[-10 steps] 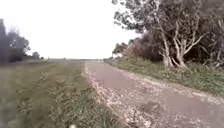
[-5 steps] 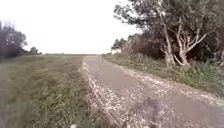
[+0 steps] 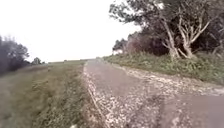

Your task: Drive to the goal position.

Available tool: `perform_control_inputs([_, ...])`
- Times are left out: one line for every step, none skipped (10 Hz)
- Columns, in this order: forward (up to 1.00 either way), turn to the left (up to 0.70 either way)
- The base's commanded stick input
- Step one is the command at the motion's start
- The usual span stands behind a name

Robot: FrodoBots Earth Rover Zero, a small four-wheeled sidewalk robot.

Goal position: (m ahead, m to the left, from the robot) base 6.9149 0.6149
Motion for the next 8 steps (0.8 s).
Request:
perform_control_inputs([0.60,0.00])
perform_control_inputs([0.60,0.00])
perform_control_inputs([0.60,0.00])
perform_control_inputs([0.60,0.00])
perform_control_inputs([0.60,0.00])
perform_control_inputs([0.60,0.00])
perform_control_inputs([0.26,0.00])
perform_control_inputs([0.09,0.00])
